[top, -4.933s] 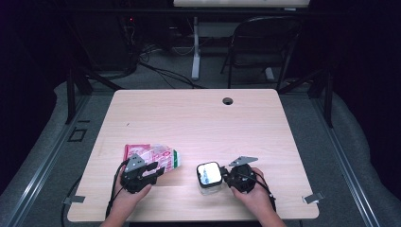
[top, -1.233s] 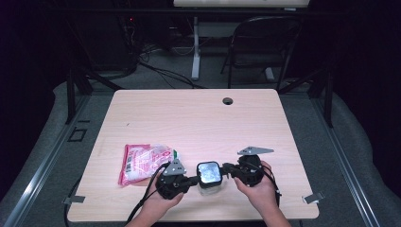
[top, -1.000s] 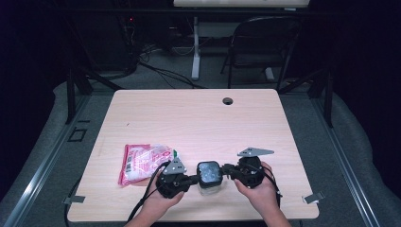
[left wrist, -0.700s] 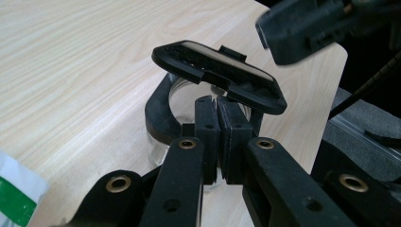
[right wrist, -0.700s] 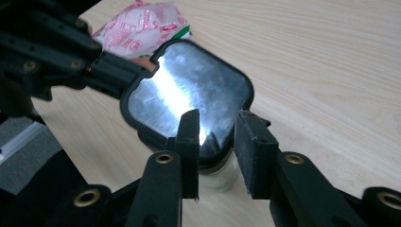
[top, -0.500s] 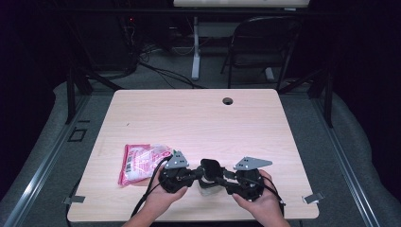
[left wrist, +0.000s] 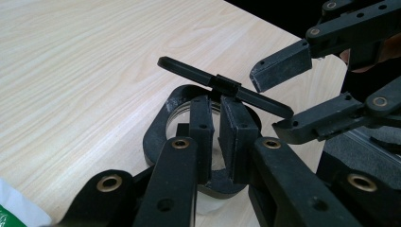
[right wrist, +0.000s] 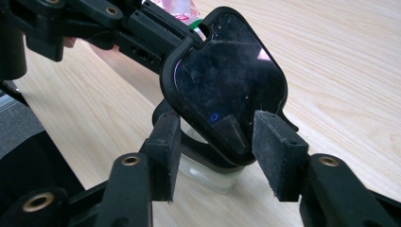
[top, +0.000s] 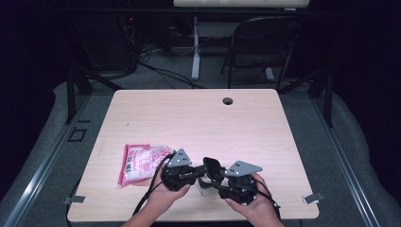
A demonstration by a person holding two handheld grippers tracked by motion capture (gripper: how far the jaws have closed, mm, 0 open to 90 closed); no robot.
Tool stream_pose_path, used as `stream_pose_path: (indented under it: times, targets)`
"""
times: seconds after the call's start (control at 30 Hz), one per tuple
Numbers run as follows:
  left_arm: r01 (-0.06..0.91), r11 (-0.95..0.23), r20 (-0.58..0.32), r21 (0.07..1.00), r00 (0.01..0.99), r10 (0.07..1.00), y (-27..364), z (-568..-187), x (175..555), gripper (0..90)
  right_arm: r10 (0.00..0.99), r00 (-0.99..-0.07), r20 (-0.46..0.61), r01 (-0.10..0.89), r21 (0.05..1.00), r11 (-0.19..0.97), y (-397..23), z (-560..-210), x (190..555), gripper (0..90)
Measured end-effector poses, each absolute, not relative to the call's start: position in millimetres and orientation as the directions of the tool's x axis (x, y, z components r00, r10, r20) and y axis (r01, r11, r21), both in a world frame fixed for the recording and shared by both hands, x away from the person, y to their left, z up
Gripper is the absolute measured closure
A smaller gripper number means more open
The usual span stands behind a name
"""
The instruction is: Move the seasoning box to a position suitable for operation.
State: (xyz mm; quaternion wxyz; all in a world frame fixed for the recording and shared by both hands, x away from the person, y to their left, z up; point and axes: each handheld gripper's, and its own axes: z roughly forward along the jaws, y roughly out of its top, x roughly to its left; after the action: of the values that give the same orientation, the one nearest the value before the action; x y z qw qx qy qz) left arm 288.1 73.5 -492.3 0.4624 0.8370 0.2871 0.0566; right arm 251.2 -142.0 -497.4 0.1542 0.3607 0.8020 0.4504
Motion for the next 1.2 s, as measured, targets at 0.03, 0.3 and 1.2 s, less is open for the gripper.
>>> stream_pose_path:
  times: [0.03,0.3,1.2]
  targets:
    - [0.427,-0.409,-0.168,0.806,0.828,0.535,73.3,-492.5,288.1,83.0,0.716,-0.694,0.08,0.439,0.835,0.332,-141.5,-497.4,251.5,53.4]
    - [0.428,-0.411,-0.144,0.805,0.812,0.565,75.8,-496.2,292.4,73.5,0.736,-0.675,0.042,0.484,0.778,0.4,-144.1,-488.7,248.4,57.5]
    - [0.471,-0.425,-0.136,0.773,0.777,0.615,73.6,-519.3,307.6,67.0,0.746,-0.661,0.078,0.493,0.795,0.353,-155.5,-484.1,248.0,65.2]
